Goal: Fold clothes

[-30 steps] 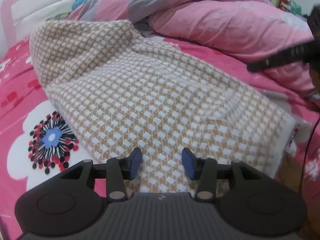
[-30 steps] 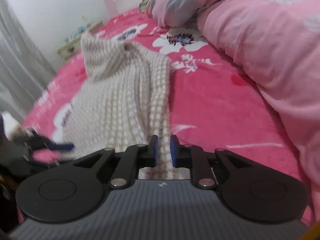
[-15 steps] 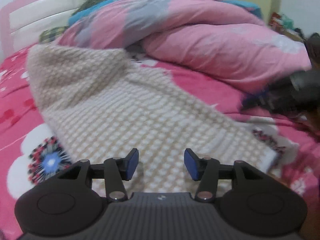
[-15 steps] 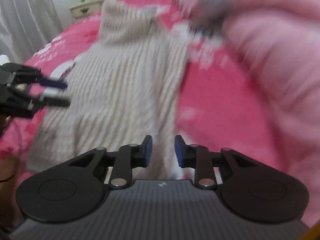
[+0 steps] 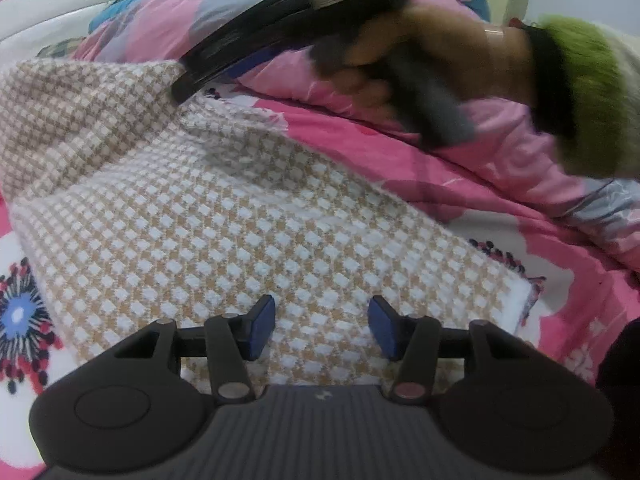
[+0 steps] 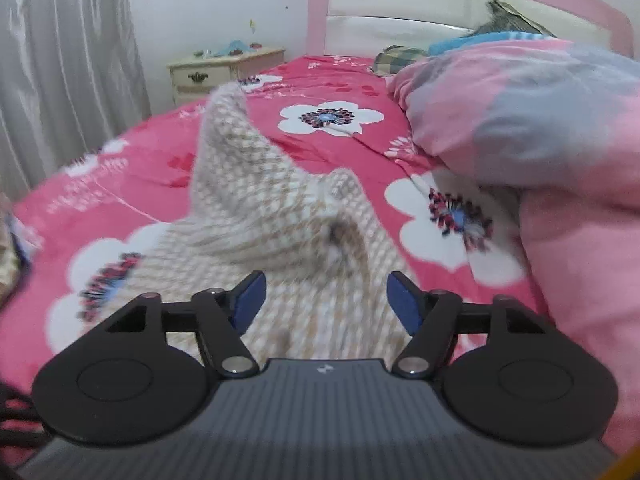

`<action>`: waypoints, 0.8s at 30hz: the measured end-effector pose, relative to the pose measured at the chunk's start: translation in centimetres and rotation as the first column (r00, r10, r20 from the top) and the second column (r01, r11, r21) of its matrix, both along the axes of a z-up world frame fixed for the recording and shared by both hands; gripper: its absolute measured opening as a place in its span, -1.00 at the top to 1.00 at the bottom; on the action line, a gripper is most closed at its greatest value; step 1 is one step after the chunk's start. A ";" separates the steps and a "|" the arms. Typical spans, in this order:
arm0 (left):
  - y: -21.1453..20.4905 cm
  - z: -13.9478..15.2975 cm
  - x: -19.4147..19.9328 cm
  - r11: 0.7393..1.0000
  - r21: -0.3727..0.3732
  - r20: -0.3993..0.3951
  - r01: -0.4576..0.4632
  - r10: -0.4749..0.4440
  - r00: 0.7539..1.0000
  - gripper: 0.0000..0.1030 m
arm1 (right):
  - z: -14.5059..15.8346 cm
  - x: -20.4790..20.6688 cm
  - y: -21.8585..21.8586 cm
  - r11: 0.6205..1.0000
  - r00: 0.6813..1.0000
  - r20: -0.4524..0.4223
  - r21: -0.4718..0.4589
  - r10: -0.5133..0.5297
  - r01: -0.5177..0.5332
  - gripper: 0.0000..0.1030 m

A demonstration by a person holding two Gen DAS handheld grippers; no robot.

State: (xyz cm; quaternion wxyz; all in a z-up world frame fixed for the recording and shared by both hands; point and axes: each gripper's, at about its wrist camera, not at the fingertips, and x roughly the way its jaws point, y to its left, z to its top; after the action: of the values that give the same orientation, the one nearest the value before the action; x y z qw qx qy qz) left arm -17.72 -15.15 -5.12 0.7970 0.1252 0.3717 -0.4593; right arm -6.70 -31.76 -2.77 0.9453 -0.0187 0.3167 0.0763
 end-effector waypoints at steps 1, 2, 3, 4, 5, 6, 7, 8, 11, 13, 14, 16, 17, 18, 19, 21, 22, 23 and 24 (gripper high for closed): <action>0.0 -0.1 -0.1 1.000 -0.005 0.004 0.009 -0.009 1.000 -0.05 | -0.3 0.7 0.3 1.000 1.000 -0.005 -0.013 0.007 -0.007 -0.35; 0.0 -0.2 -0.2 1.000 -0.012 0.004 0.020 -0.020 1.000 -0.08 | -0.5 1.3 0.4 1.000 1.000 -0.010 -0.023 0.019 -0.019 -0.38; -0.1 -0.4 -0.3 0.999 -0.017 0.004 0.029 -0.029 1.000 -0.14 | -0.9 1.9 0.5 0.999 0.999 -0.016 -0.032 0.034 -0.034 -0.43; -0.1 -0.5 -0.6 0.999 -0.019 0.007 0.037 -0.037 0.999 -0.19 | -1.3 2.4 0.6 0.998 0.999 -0.027 -0.037 0.047 -0.048 -0.44; -0.2 -0.5 -0.9 0.999 -0.019 0.016 0.049 -0.048 0.999 -0.20 | -1.7 3.0 0.7 0.997 0.997 -0.040 -0.040 0.063 -0.065 -0.44; -0.3 -0.6 -1.2 0.998 -0.022 0.026 0.062 -0.061 0.998 -0.20 | -2.3 3.5 0.8 0.996 0.995 -0.060 -0.035 0.085 -0.087 -0.35; -0.4 -0.6 -1.5 0.997 -0.026 0.034 0.075 -0.074 0.997 -0.20 | -2.5 3.8 0.9 0.995 0.993 -0.074 -0.029 0.097 -0.099 -0.15; -0.4 -0.6 -1.6 0.996 -0.033 0.032 0.086 -0.085 0.996 -0.20 | -2.8 4.0 1.0 0.994 0.991 -0.090 -0.020 0.103 -0.105 0.24; -0.1 -0.4 -1.5 0.990 -0.062 -0.019 0.123 -0.124 0.992 -0.20 | -1.6 3.2 -0.2 0.994 0.992 -0.122 0.111 0.029 -0.015 0.72; 0.3 -0.2 -1.2 0.984 -0.095 -0.073 0.148 -0.156 0.985 -0.20 | 0.1 1.9 -1.6 0.970 0.993 -0.115 0.242 -0.002 0.030 0.74; 0.6 -0.1 -1.0 0.980 -0.114 -0.101 0.161 -0.173 0.980 -0.20 | 0.8 1.3 -2.4 0.951 0.993 -0.117 0.307 -0.014 0.049 0.74; 0.8 -0.1 -0.7 0.974 -0.135 -0.124 0.180 -0.197 0.973 -0.21 | 1.1 0.8 -4.3 0.906 0.988 -0.148 0.411 -0.047 0.104 0.74; 0.9 -0.2 -0.5 0.972 -0.143 -0.131 0.185 -0.204 0.970 -0.21 | 0.6 0.8 -5.2 0.888 0.983 -0.170 0.438 -0.069 0.139 0.74; 1.0 -0.2 -0.3 0.971 -0.152 -0.146 0.182 -0.205 0.968 -0.20 | -0.4 0.9 -6.0 0.874 0.975 -0.201 0.451 -0.096 0.179 0.74; 1.0 -0.2 0.0 0.971 -0.162 -0.163 0.178 -0.204 0.965 -0.20 | -1.4 1.0 -6.9 0.858 0.965 -0.232 0.464 -0.121 0.219 0.74; 1.1 -0.4 0.5 0.970 -0.176 -0.192 0.166 -0.199 0.961 -0.20 | -3.3 1.2 -8.5 0.824 0.942 -0.291 0.484 -0.165 0.294 0.74; 1.2 -0.5 0.7 0.970 -0.178 -0.201 0.163 -0.198 0.959 -0.20 | -4.1 1.1 -8.9 0.813 0.936 -0.306 0.492 -0.172 0.310 0.74; 1.2 -0.5 0.8 0.971 -0.179 -0.205 0.162 -0.198 0.959 -0.20 | -4.6 1.1 -9.1 0.808 0.936 -0.310 0.501 -0.166 0.309 0.74; 1.2 -0.5 0.6 0.970 -0.173 -0.194 0.169 -0.202 0.960 -0.19 | -4.8 1.0 -9.1 0.814 0.939 -0.304 0.498 -0.158 0.298 0.72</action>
State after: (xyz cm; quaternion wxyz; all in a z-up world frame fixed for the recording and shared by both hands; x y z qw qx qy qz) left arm -17.09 -13.90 -5.62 0.7137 0.0479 0.4037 -0.5704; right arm -5.71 -40.89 -7.53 0.8672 0.2946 0.3986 0.0490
